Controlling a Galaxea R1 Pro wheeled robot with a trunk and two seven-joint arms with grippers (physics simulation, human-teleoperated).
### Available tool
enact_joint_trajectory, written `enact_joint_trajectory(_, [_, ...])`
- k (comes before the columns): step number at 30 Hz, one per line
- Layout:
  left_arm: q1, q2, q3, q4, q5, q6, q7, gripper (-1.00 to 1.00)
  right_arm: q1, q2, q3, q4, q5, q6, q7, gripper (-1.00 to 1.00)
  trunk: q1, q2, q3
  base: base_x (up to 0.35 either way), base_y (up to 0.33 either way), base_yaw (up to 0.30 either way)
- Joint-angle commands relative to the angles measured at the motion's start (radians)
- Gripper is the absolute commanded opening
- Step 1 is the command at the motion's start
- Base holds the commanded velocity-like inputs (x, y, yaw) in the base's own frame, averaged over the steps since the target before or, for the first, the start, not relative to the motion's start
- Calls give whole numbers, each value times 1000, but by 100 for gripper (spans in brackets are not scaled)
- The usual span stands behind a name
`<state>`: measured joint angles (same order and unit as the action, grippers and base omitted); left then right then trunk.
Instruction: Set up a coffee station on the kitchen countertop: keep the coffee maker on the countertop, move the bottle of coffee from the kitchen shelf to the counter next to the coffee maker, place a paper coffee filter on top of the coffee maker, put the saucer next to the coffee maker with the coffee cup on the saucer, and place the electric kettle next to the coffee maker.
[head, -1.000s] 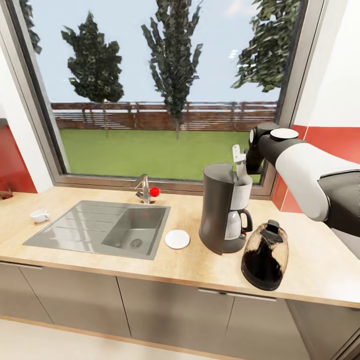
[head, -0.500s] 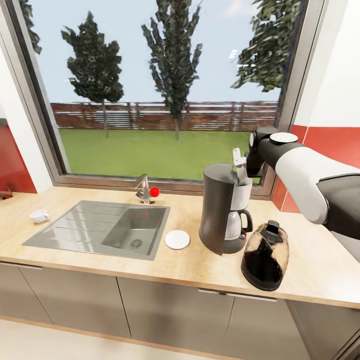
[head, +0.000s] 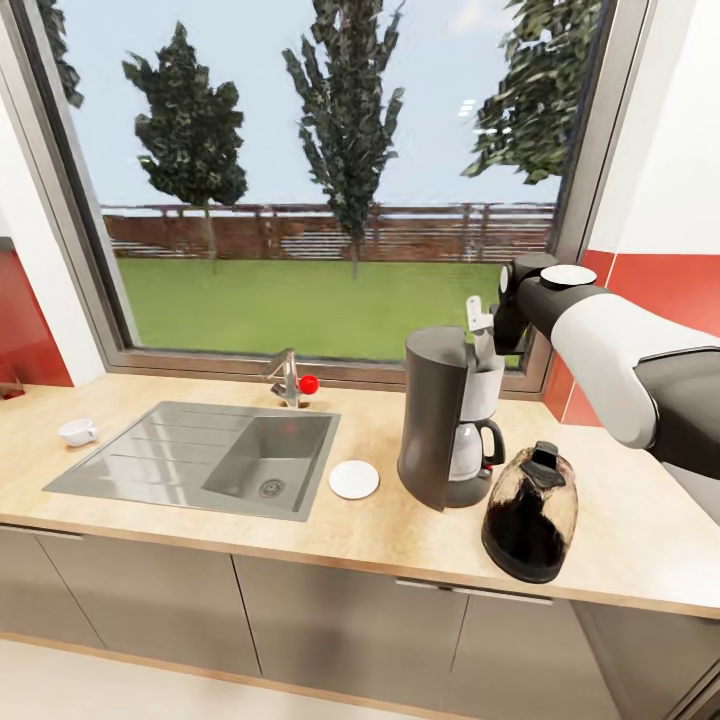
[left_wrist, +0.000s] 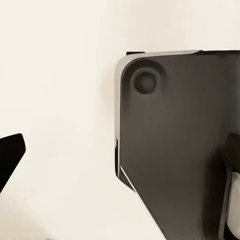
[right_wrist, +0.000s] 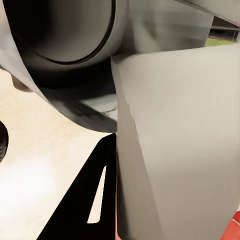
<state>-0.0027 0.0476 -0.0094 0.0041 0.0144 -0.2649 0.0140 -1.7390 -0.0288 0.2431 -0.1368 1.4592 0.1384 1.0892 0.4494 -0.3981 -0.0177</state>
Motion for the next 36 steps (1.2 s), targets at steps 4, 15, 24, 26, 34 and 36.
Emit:
enact_joint_trajectory(4, [0, 0, -1, 0, 1, -4, 1, 100, -1, 0, 7, -1, -10, 13, 5, -100, 1, -2, -2, 2, -3, 0])
enact_joint_trajectory(15, [0, 0, -1, 0, 1, -4, 2, 100, -1, 1, 7, -1, -11, 13, 5, 100, 1, -2, -2, 0, 0, 0])
enact_joint_trajectory(24, [0, 0, -1, 0, 1, -4, 3, 100, -1, 0, 7, -1, -11, 13, 5, 100, 1, -2, -2, 0, 0, 0])
enact_joint_trajectory(26, [0, 0, -1, 0, 1, -4, 2, 100, -1, 0, 7, -1, -11, 13, 5, 100, 1, -2, -2, 0, 0, 0])
enact_joint_trajectory(34, [0, 0, -1, 0, 2, -4, 2, 100, -1, 0, 7, -1, -11, 13, 5, 100, 1, -2, -2, 0, 0, 0])
enact_joint_trajectory(36, [0, 0, -1, 0, 1, -4, 2, 100, -1, 0, 7, -1, -11, 13, 5, 100, 1, -2, -2, 0, 0, 0])
